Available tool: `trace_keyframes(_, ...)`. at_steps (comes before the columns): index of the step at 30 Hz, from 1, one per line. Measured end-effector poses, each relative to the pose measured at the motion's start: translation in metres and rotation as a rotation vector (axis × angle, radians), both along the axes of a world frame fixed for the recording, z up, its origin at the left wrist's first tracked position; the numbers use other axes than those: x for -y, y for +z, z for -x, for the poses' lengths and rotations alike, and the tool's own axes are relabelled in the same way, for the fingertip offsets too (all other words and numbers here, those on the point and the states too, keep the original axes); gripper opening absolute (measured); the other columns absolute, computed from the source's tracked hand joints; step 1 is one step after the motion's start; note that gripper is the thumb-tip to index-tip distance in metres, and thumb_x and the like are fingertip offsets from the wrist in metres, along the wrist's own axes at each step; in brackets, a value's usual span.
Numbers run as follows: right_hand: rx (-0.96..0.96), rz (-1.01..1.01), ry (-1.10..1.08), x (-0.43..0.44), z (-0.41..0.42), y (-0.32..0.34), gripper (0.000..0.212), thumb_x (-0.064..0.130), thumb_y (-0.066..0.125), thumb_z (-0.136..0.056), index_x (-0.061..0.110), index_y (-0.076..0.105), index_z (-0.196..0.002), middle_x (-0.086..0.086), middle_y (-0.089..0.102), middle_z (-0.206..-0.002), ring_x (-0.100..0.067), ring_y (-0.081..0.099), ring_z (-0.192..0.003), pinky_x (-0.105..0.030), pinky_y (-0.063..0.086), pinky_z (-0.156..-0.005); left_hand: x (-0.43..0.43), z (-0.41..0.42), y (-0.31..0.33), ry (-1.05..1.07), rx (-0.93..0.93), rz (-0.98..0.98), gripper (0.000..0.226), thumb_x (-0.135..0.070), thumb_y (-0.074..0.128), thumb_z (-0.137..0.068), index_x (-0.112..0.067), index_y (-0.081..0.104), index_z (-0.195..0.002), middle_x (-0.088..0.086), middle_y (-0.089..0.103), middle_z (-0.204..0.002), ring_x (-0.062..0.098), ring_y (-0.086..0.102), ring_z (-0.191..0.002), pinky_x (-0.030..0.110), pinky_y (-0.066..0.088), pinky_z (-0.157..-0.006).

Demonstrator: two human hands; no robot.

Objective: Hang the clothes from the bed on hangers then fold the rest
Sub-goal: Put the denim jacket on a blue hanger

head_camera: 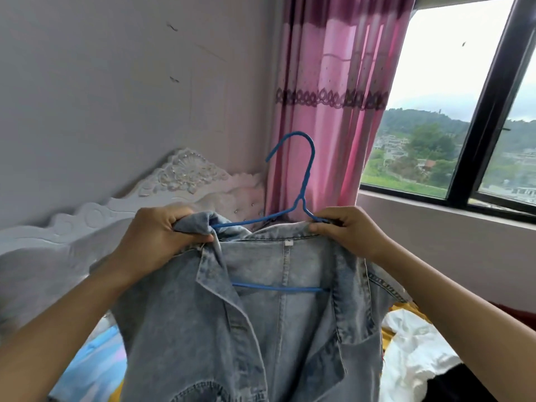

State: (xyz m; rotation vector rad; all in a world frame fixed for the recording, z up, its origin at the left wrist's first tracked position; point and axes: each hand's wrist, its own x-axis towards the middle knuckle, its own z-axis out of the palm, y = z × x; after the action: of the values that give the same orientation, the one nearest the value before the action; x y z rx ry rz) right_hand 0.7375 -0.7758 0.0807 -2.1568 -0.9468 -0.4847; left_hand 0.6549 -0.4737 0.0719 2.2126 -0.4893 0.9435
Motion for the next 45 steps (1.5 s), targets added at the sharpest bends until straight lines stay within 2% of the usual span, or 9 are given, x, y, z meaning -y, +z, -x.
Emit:
trace_keyframes(6, 0.449, 0.199, -0.187, 0.033, 0.008, -0.035, 0.052, 0.047, 0.044, -0.094, 0.004, 0.06, -0.07, 0.006, 0.05, -0.052, -0.012, 0.045, -0.048, -0.022, 0.036, -0.051, 0.008, -0.001, -0.016, -0.034, -0.121, 0.018, 0.025, -0.028, 0.082, -0.059, -0.043, 0.065, -0.07, -0.016, 0.063, -0.062, -0.006, 0.051, -0.057, 0.008, 0.035, -0.053)
trace_keyframes(9, 0.484, 0.115, -0.162, 0.035, 0.014, -0.046, 0.066, 0.051, 0.031, -0.096, 0.001, 0.059, -0.065, -0.002, 0.053, -0.05, -0.014, 0.046, -0.058, -0.017, 0.03, -0.049, -0.004, -0.003, -0.01, -0.206, -0.563, -0.015, 0.05, -0.019, 0.091, -0.057, -0.04, 0.061, -0.091, -0.008, 0.069, -0.073, -0.002, 0.059, -0.064, 0.011, 0.043, -0.058)
trace_keyframes(12, 0.493, -0.021, -0.202, 0.033, 0.015, -0.045, 0.065, 0.048, 0.033, -0.098, -0.001, 0.063, -0.065, -0.004, 0.057, -0.053, -0.013, 0.047, -0.059, -0.016, 0.032, -0.052, -0.008, -0.001, -0.006, -0.467, -0.933, 0.079, 0.083, -0.049, 0.091, -0.035, -0.031, 0.062, -0.111, 0.007, 0.071, -0.086, 0.017, 0.066, -0.078, 0.023, 0.051, -0.065)
trace_keyframes(16, 0.636, -0.076, -0.267, 0.036, 0.015, -0.028, 0.064, 0.044, 0.035, -0.098, -0.002, 0.066, -0.067, -0.007, 0.062, -0.058, -0.014, 0.052, -0.052, -0.022, 0.04, -0.053, 0.001, -0.005, 0.002, -0.469, -0.813, 0.267, 0.089, -0.07, 0.083, -0.024, -0.027, 0.071, -0.101, 0.005, 0.072, -0.088, 0.012, 0.067, -0.077, 0.02, 0.052, -0.067)
trace_keyframes(21, 0.784, 0.032, -0.379, 0.053, 0.015, -0.024, 0.057, 0.039, 0.038, -0.098, 0.002, 0.07, -0.07, -0.007, 0.067, -0.063, -0.019, 0.064, -0.053, -0.028, 0.046, -0.047, 0.014, 0.007, 0.006, -0.398, -0.696, 0.122, 0.047, -0.023, 0.089, -0.056, -0.036, 0.072, -0.098, 0.001, 0.074, -0.079, 0.006, 0.068, -0.066, 0.014, 0.05, -0.056)
trace_keyframes(28, 0.11, 0.074, -0.159, 0.032, 0.026, 0.005, 0.041, 0.039, 0.038, -0.097, 0.008, 0.062, -0.106, 0.002, 0.063, -0.097, -0.02, 0.057, -0.096, -0.034, 0.041, -0.088, 0.03, 0.001, 0.007, -0.244, -0.29, 0.024, 0.028, -0.011, 0.079, -0.069, -0.035, 0.073, -0.083, -0.014, 0.073, -0.075, -0.007, 0.062, -0.066, 0.007, 0.043, -0.061)
trace_keyframes(34, -0.218, -0.252, 0.03, -0.022, 0.039, 0.041, 0.027, 0.008, 0.039, -0.099, 0.01, 0.043, -0.072, 0.004, 0.047, -0.053, -0.002, 0.043, -0.044, -0.014, 0.036, -0.051, 0.019, 0.001, 0.014, -0.287, -0.334, 0.107, 0.006, -0.027, 0.073, -0.064, -0.025, 0.077, -0.068, -0.001, 0.066, -0.062, 0.002, 0.054, -0.058, 0.015, 0.041, -0.055)
trace_keyframes(38, -0.238, -0.144, 0.164, -0.06, 0.048, 0.045, 0.031, 0.01, 0.042, -0.099, 0.016, 0.045, -0.068, 0.004, 0.05, -0.051, -0.003, 0.042, -0.041, -0.012, 0.035, -0.044, 0.027, 0.008, 0.014, -0.323, -0.317, 0.057, 0.026, -0.02, 0.072, -0.07, -0.045, 0.073, -0.064, -0.018, 0.067, -0.064, -0.01, 0.056, -0.059, 0.005, 0.042, -0.057)
trace_keyframes(45, -0.302, -0.399, 0.198, -0.076, 0.031, 0.038, 0.03, 0.009, 0.046, -0.097, 0.011, 0.048, -0.067, 0.005, 0.046, -0.041, -0.009, 0.039, -0.036, -0.018, 0.033, -0.039, -0.027, 0.036, 0.008, -0.144, -0.322, -0.042, 0.022, -0.04, 0.065, -0.069, -0.055, 0.067, -0.086, -0.005, 0.063, -0.062, 0.0, 0.053, -0.055, 0.013, 0.039, -0.056)
